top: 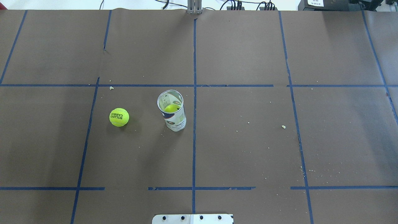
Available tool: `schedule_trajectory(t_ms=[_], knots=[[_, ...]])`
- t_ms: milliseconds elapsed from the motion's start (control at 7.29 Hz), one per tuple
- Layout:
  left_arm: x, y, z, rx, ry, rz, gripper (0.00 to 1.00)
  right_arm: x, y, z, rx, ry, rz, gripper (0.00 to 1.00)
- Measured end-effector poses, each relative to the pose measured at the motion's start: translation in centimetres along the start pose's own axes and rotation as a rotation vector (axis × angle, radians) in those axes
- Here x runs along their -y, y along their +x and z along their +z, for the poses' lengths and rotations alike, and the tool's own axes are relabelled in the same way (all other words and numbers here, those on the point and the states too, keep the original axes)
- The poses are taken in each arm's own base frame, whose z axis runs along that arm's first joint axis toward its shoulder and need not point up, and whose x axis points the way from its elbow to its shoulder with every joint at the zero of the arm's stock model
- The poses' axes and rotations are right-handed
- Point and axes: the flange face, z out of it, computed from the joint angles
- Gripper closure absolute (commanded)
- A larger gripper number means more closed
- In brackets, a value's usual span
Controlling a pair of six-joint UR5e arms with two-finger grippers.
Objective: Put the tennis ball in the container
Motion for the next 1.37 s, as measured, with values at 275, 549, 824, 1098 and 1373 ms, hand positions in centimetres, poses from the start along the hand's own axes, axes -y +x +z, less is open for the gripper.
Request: schedule_trajectory(t_ms=[275, 549, 824, 1098, 1373], knots=[[0.3, 0.5, -0.6, 0.001, 0.012, 0.012, 0.0, 0.0, 0.0, 0.0, 0.0, 0.0, 0.0, 0.0], [1.0, 2.1, -2.2, 0.004, 0.044, 0.041, 0.0, 0.0, 0.0, 0.0, 0.0, 0.0, 0.0, 0.0], [1.3, 6.1, -6.3, 0.002, 0.1, 0.066, 0.0, 0.0, 0.0, 0.0, 0.0, 0.0, 0.0, 0.0], [2.2, 13.8, -10.9, -0.017, 0.158, 0.008, 0.0, 0.0, 0.0, 0.0, 0.0, 0.0, 0.0, 0.0], [4.1, 26.9, -11.6, -0.068, 0.146, -0.038, 0.0, 0.0, 0.0, 0.0, 0.0, 0.0, 0.0, 0.0]])
